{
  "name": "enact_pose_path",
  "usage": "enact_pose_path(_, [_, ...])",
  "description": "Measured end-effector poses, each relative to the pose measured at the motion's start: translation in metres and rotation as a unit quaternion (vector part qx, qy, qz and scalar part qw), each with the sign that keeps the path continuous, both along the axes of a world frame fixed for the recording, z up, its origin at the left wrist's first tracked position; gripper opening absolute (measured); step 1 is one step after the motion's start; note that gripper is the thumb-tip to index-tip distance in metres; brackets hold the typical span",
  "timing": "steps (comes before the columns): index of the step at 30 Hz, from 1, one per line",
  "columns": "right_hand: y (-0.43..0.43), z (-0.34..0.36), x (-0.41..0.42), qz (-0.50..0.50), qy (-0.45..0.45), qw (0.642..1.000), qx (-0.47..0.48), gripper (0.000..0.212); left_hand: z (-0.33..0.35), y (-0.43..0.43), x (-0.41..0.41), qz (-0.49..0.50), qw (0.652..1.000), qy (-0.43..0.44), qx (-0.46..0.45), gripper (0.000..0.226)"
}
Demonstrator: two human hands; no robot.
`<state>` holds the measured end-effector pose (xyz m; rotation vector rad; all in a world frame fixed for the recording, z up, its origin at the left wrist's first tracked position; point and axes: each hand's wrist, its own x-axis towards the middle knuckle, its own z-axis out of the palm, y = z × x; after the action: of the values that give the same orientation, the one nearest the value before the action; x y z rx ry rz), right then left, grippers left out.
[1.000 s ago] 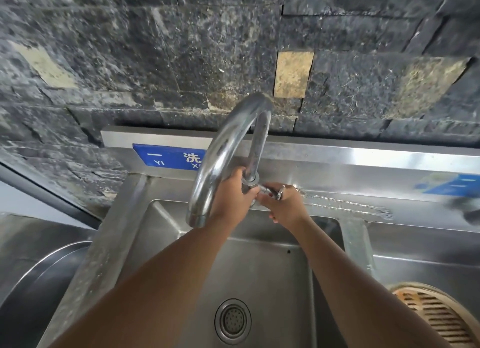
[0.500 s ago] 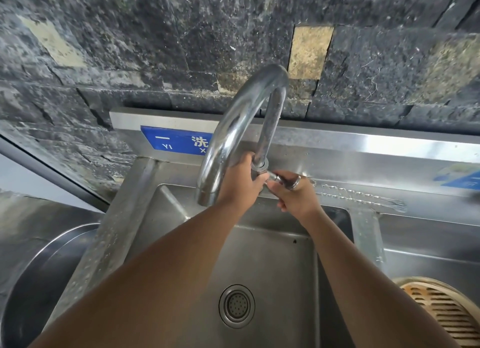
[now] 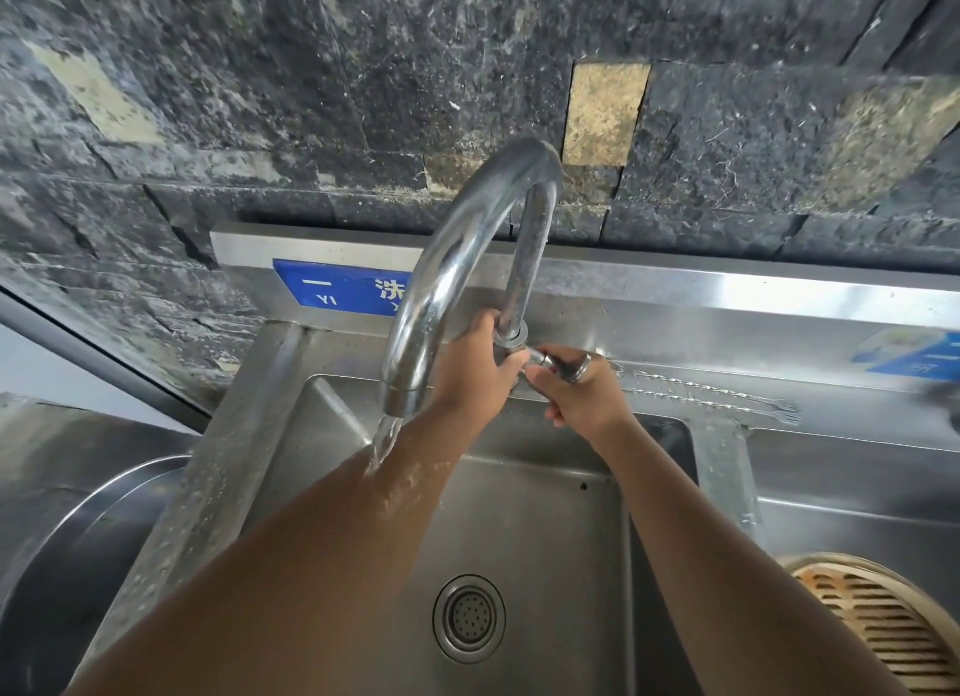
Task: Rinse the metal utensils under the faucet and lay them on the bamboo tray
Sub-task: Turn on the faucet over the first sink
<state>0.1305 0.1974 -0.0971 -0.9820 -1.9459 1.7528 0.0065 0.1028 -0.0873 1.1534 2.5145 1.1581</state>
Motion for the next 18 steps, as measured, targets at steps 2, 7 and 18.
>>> enact_pose_path(2, [0.000, 0.000, 0.000, 0.000, 0.000, 1.000, 0.003, 0.014, 0.000, 0.000, 0.000, 0.001, 1.000, -0.001, 0.001, 0.033])
enact_pose_path(7, [0.000, -0.001, -0.001, -0.006, -0.007, 1.000, -0.011, 0.023, -0.001, 0.001, 0.000, -0.001, 1.000, -0.003, 0.004, 0.034])
enact_pose_path(18, [-0.002, 0.018, 0.006, 0.010, -0.079, 0.991, -0.106, 0.036, 0.013, -0.006, 0.018, 0.007, 0.997, -0.081, 0.007, 0.035])
